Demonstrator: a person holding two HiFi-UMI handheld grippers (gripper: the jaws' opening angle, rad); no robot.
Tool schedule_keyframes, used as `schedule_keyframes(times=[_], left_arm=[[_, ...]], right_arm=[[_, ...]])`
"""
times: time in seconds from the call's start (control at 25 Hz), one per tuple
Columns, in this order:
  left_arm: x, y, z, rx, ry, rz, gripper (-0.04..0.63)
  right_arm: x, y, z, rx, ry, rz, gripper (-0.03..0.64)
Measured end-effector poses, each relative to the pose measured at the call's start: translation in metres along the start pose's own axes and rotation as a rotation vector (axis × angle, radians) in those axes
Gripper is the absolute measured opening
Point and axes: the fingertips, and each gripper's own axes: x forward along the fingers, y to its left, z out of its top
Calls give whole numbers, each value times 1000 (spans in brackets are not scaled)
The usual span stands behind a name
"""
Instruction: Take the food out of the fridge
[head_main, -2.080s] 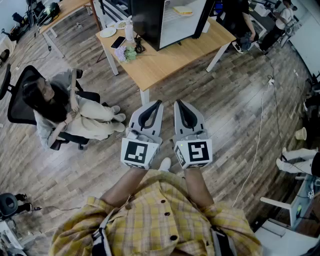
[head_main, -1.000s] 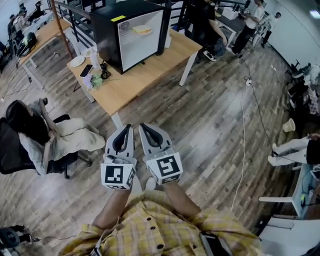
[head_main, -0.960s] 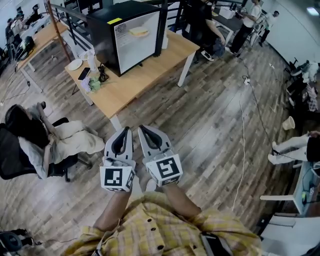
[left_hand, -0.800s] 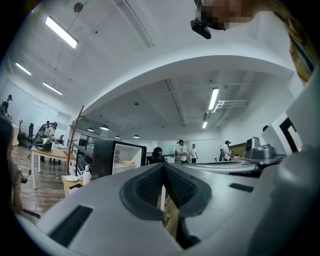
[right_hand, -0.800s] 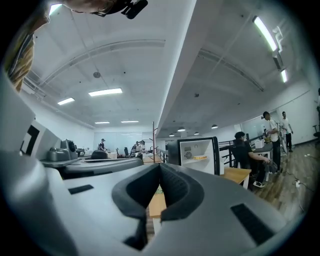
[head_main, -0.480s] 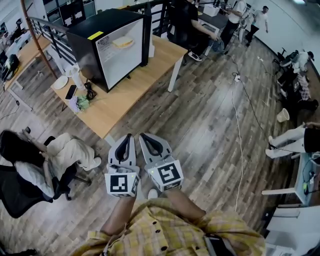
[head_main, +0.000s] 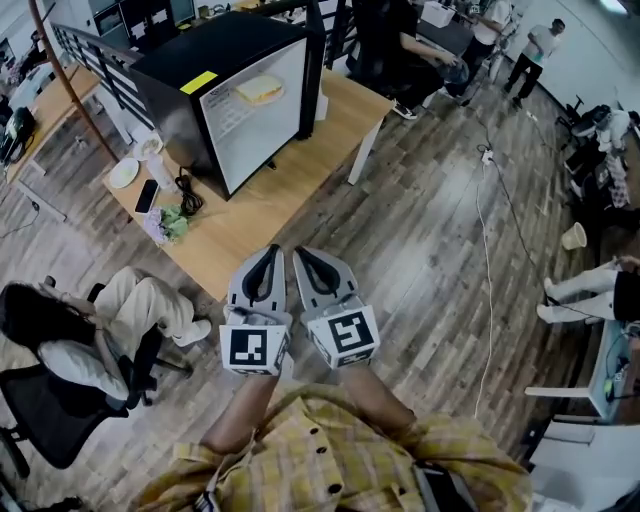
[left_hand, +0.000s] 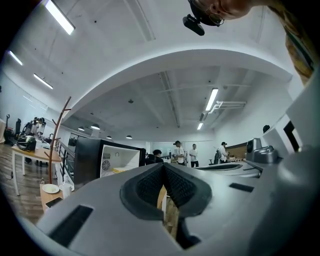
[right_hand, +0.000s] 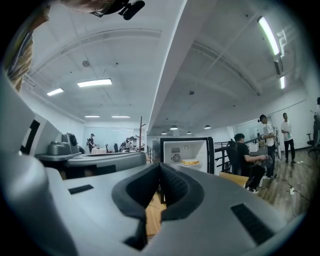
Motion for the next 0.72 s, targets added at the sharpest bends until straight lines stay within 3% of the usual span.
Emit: schedule_keyframes(times=[0.52,0.72], left_arm=[[70,79,-12,-41,31,-40,8],[85,94,-15,-53,31,-60,8]], right_arm=[[103,-27,-4,-6,49,-71,8],[120,-37,7,-25,21,-117,8]])
